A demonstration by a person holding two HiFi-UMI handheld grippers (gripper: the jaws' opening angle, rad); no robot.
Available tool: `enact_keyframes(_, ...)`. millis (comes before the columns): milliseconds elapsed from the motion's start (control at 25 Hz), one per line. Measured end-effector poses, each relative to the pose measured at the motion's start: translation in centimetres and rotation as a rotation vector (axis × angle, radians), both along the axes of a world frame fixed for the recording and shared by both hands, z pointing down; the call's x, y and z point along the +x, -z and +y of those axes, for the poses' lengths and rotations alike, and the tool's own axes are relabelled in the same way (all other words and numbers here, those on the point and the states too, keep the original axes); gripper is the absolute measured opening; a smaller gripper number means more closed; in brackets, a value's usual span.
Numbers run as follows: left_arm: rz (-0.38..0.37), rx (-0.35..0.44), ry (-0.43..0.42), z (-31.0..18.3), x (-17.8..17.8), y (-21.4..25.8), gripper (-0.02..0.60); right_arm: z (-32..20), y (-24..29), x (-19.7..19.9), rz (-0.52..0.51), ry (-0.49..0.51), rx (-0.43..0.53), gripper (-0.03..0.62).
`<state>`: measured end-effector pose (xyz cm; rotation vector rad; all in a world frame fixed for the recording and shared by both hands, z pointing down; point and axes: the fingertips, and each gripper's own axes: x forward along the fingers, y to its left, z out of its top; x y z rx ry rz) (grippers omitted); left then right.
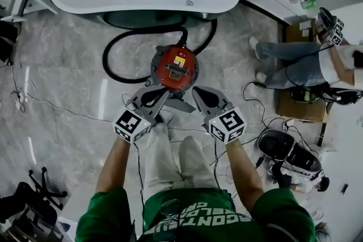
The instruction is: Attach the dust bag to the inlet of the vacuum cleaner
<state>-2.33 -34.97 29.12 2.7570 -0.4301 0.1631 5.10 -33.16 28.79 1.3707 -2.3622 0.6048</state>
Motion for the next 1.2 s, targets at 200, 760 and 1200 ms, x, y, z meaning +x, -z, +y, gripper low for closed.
enact_keyframes(200,0.027,-0.039,0.052,-0.4,-2.2,8.5,0.003,-0.9,9.2,-1.9,-0.003,-0.013,0.015,0.008)
enact_keyframes(760,0.056,-0.037,0.229,0.7,-2.7,20.8,0.005,1.1,21.7,-2.2,0.029,0.031,0.105,0.008)
enact_keyframes(1200,0.046,0.007,0.492,0.7,1.3,25.0,0.003,-0.6,26.7,5.7,-0.061,0.144,0.185,0.008)
